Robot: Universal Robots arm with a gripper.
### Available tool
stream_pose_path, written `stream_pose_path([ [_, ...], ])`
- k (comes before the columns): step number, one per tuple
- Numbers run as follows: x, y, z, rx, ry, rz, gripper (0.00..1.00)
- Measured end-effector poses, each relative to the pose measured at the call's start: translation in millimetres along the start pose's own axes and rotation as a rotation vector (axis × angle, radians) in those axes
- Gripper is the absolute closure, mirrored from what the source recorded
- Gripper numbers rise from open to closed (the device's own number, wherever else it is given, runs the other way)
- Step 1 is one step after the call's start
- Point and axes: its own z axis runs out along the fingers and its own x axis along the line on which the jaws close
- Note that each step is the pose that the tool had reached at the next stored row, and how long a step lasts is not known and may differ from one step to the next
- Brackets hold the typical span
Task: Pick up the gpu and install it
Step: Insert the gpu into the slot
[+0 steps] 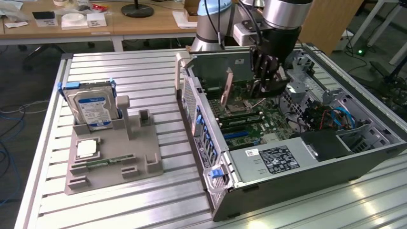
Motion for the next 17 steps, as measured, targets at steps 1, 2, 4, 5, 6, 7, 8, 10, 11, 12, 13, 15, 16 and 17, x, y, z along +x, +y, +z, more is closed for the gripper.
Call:
stream_pose_path([
  [1, 0.0, 1.6, 1.3, 0.0000, -0.0005, 0.000, 0.72],
  [2, 0.0, 2.9, 2.3, 0.0000, -0.0020, 0.000, 0.72],
  [4, 0.2, 4.9, 5.6, 0.0000, -0.0030, 0.000, 0.72],
  [5, 1.5, 4.9, 7.1, -0.0001, -0.0028, 0.000, 0.72],
  [6, 4.2, 5.0, 8.4, -0.0002, -0.0026, 0.000, 0.72],
  [7, 7.2, 5.1, 10.0, -0.0001, -0.0030, 0.000, 0.72],
  [8, 9.6, 5.2, 11.5, -0.0001, -0.0029, 0.000, 0.72],
  [10, 11.3, 6.4, 15.1, 0.0000, -0.0031, 0.000, 0.72],
  [11, 11.3, 7.7, 16.8, 0.0001, -0.0030, 0.000, 0.72],
  [12, 11.4, 10.0, 18.4, 0.0000, -0.0029, 0.000, 0.72],
  [13, 11.4, 12.3, 20.2, 0.0000, -0.0030, 0.000, 0.72],
  [15, 11.4, 13.8, 23.7, 0.0000, -0.0030, 0.000, 0.72],
  [16, 11.7, 13.9, 25.5, -0.0001, -0.0029, 0.000, 0.72],
  [17, 12.2, 14.1, 27.3, -0.0001, -0.0030, 0.000, 0.72],
])
